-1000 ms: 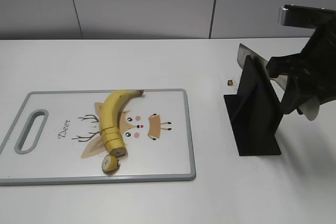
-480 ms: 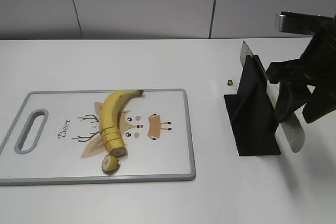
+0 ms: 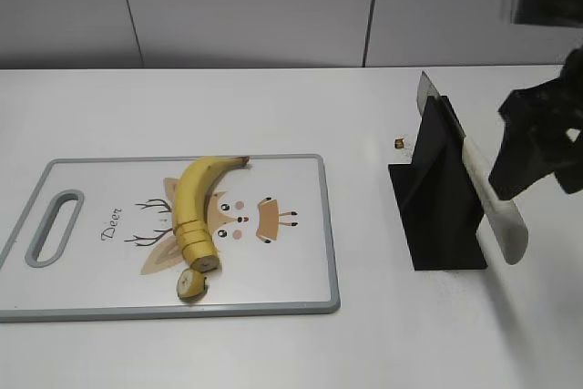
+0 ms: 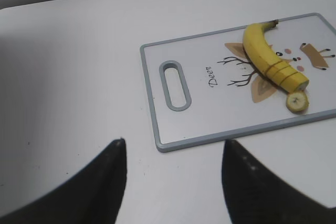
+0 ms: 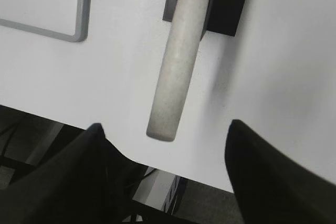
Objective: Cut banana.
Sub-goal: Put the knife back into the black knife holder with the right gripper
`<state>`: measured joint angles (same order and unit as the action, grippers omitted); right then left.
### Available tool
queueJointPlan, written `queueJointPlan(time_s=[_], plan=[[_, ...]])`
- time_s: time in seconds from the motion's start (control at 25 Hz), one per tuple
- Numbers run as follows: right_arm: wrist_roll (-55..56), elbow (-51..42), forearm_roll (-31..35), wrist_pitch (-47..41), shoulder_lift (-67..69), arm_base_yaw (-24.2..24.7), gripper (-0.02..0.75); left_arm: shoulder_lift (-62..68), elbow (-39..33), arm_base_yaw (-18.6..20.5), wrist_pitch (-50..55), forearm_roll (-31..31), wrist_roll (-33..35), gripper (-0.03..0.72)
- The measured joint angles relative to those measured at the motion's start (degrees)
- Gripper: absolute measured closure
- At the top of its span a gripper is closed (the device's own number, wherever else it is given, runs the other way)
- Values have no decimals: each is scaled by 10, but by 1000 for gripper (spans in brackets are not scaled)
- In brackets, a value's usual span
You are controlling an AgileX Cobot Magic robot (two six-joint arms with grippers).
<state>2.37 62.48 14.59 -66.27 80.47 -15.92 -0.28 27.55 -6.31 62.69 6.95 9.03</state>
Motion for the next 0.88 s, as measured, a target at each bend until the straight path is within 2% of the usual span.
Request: queueJointPlan(time_s=[0.2, 0.56, 0.88], plan=[[-39, -38, 0, 9, -117, 0, 206, 0, 0, 0, 0, 0, 0, 132], [-130, -210, 0, 46, -343, 0, 206, 0, 0, 0, 0, 0, 0, 134], [-140, -311, -16, 57, -555, 0, 206, 0, 0, 0, 0, 1, 0, 136]])
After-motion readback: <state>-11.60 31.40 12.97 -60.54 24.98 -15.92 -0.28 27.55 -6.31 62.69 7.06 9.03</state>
